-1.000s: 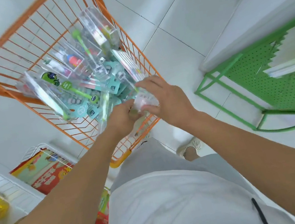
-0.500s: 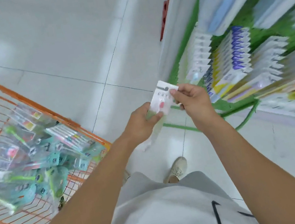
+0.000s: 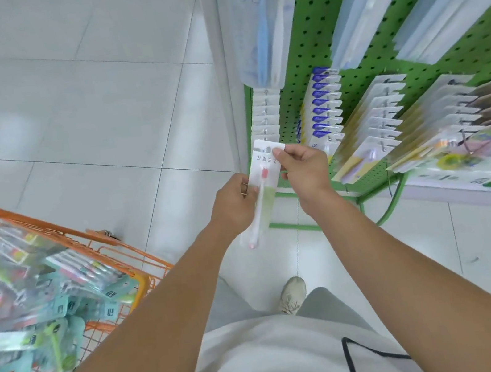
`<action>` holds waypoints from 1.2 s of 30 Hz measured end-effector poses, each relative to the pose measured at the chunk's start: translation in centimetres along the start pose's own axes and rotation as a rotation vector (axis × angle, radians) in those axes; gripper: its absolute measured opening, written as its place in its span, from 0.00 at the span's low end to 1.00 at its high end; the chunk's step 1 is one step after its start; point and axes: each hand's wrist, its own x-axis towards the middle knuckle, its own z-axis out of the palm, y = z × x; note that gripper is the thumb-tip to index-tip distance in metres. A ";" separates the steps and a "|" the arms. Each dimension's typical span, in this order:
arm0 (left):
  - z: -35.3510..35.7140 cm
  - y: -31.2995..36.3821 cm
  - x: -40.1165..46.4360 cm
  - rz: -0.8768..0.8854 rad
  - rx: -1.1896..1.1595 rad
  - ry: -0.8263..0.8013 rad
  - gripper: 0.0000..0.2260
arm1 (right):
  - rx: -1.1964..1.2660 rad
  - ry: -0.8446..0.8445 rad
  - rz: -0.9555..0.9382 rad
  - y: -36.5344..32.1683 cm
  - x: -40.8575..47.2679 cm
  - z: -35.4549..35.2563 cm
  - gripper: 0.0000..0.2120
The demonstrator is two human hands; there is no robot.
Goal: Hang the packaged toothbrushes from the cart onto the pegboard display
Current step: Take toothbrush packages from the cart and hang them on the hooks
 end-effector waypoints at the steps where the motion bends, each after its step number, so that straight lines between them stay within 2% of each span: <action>1: 0.0 0.2 0.3 -0.014 0.005 -0.012 0.07 | 0.006 0.008 0.011 0.0 0.5 0.2 0.07; 9: 0.4 -0.1 2.3 -0.106 -0.016 -0.128 0.11 | -0.056 0.090 -0.033 1.0 2.4 1.4 0.10; 16: 0.2 -0.9 2.3 -0.113 -0.028 -0.144 0.18 | -0.171 0.127 -0.109 1.7 3.0 1.5 0.03; 23: -0.4 -2.8 1.7 -0.138 -0.111 -0.039 0.12 | -0.123 0.173 -0.068 2.5 2.8 1.2 0.12; 28: -1.8 -6.0 -0.9 -0.224 -0.150 0.081 0.11 | -0.086 0.245 0.063 5.8 -0.9 2.6 0.04; 30: -3.0 -8.1 -3.2 -0.278 -0.149 0.153 0.11 | -0.162 0.091 0.094 8.1 -3.7 4.5 0.02; 33: -5.2 -12.4 -8.3 -0.389 -0.114 0.276 0.11 | -0.367 -0.398 0.184 11.6 -8.3 8.6 0.02; 36: -7.6 -17.3 -14.3 -0.542 -0.056 0.391 0.11 | -0.630 -0.801 0.095 14.0 -12.7 13.0 0.01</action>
